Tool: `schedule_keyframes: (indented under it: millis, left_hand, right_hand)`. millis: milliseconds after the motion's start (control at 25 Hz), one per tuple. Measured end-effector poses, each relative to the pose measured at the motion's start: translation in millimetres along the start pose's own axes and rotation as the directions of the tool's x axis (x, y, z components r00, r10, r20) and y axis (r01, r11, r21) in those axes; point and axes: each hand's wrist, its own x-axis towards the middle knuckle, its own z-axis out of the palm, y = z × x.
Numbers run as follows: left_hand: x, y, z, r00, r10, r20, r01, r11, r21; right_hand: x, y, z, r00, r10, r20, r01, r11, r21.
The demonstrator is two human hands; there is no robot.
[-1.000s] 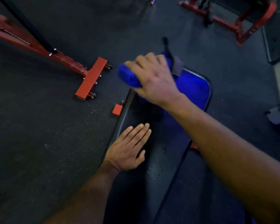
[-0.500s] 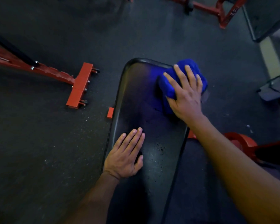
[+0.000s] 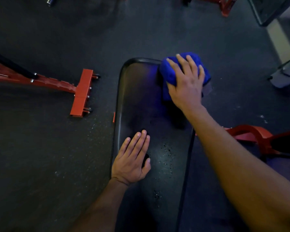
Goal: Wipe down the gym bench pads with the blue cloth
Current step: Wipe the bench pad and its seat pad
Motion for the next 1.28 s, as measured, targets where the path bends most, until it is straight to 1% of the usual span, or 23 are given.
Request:
schedule_keyframes:
  millis: [40, 80, 160, 200, 280, 320, 360, 440, 480, 600, 640, 680, 720, 800, 880, 960, 1080, 1160, 1240, 1280]
  left_hand:
    - [-1.2, 0.4, -1.1, 1.000, 0.003, 0.001, -0.003, 1.000, 0.000]
    - [-0.8, 0.6, -1.5, 1.000, 0.005, 0.004, -0.005, 1.000, 0.001]
    - [-0.2, 0.7, -1.1, 1.000, 0.001, 0.010, -0.001, 1.000, -0.014]
    - [-0.9, 0.4, -0.6, 1.000, 0.001, 0.004, -0.001, 1.000, -0.023]
    - [-2.7, 0.1, 1.3, 1.000, 0.000, 0.002, 0.000, 1.000, -0.023]
    - [-2.5, 0.0, 2.2, 1.000, 0.002, 0.002, -0.002, 1.000, -0.014]
    - [-2.4, -0.1, 2.7, 1.000, 0.004, -0.002, -0.004, 1.000, -0.010]
    - [-2.5, -0.1, 3.6, 1.000, 0.009, -0.015, -0.009, 1.000, -0.005]
    - [-2.0, -0.4, 3.6, 1.000, 0.012, -0.020, -0.012, 1.000, 0.001]
    - [-0.8, 1.3, 1.3, 0.999, 0.016, -0.031, -0.015, 1.000, 0.020]
    - [-1.3, 1.9, 0.0, 1.000, 0.015, -0.028, -0.015, 1.000, 0.023]
    - [-1.9, 1.7, -0.9, 1.000, 0.019, -0.024, -0.018, 1.000, 0.023]
    - [-2.4, 1.5, -1.4, 0.999, 0.023, -0.024, -0.022, 1.000, 0.022]
    - [-2.7, 0.4, -0.5, 0.999, 0.021, -0.030, -0.020, 0.999, 0.027]
    - [-5.9, 0.2, 2.1, 0.999, 0.030, -0.022, -0.030, 0.999, 0.011]
    - [-4.8, 1.8, 3.8, 0.999, 0.024, -0.031, -0.024, 1.000, 0.008]
    - [-7.7, 4.2, 2.4, 1.000, 0.005, -0.029, -0.005, 1.000, 0.019]
    - [-8.3, 9.4, -0.9, 0.999, -0.001, -0.033, 0.002, 0.999, 0.047]
    - [-5.0, 9.5, -2.8, 0.999, -0.013, -0.031, 0.015, 0.999, 0.046]
    - [-6.3, 9.6, -1.7, 0.999, -0.018, -0.040, 0.020, 0.999, 0.049]
  right_hand:
    - [11.7, -21.0, 4.8, 1.000, 0.016, -0.013, -0.016, 1.000, -0.002]
    - [19.4, -47.4, 10.1, 1.000, -0.018, -0.025, 0.018, 1.000, 0.001]
    - [12.3, -95.8, 20.9, 0.985, -0.173, -0.024, 0.174, 0.985, 0.018]
    - [0.7, -108.5, 25.1, 0.966, -0.260, -0.010, 0.260, 0.965, 0.014]
    - [-20.8, -92.5, 25.3, 0.930, -0.365, 0.043, 0.366, 0.931, -0.008]
    - [-27.8, -70.1, 21.0, 0.930, -0.364, 0.048, 0.365, 0.931, -0.010]
    - [-34.6, -46.0, 14.6, 0.951, -0.307, 0.038, 0.307, 0.952, 0.000]
    - [-47.9, -2.4, 1.4, 0.992, -0.129, -0.006, 0.130, 0.990, 0.051]
    - [-54.2, 15.5, -5.0, 0.998, -0.053, -0.042, 0.057, 0.993, 0.104]
    - [-81.0, 46.1, -23.4, 0.975, 0.152, -0.164, -0.094, 0.943, 0.318]
    - [-93.6, 48.0, -27.6, 0.961, 0.198, -0.196, -0.119, 0.928, 0.352]
    - [-106.6, 44.4, -28.2, 0.955, 0.201, -0.218, -0.118, 0.932, 0.341]
    - [-118.2, 36.9, -24.1, 0.963, 0.158, -0.217, -0.092, 0.953, 0.288]
    - [-133.0, 18.1, -5.6, 0.991, 0.056, -0.123, -0.038, 0.989, 0.141]
    - [-134.2, 6.2, 16.5, 0.993, 0.102, -0.053, -0.099, 0.994, 0.048]
    - [-126.1, 5.4, 31.2, 0.990, 0.136, -0.047, -0.134, 0.990, 0.039]
    - [-140.0, 14.3, 34.7, 0.993, 0.100, -0.066, -0.097, 0.994, 0.042]
    - [-183.0, 12.3, 36.2, 0.996, 0.060, -0.061, -0.056, 0.996, 0.066]
    - [-257.4, -0.5, 43.3, 0.999, 0.037, 0.006, -0.038, 0.996, 0.080]
    - [-296.4, -5.9, 45.4, 0.999, 0.009, 0.043, -0.011, 0.998, 0.059]
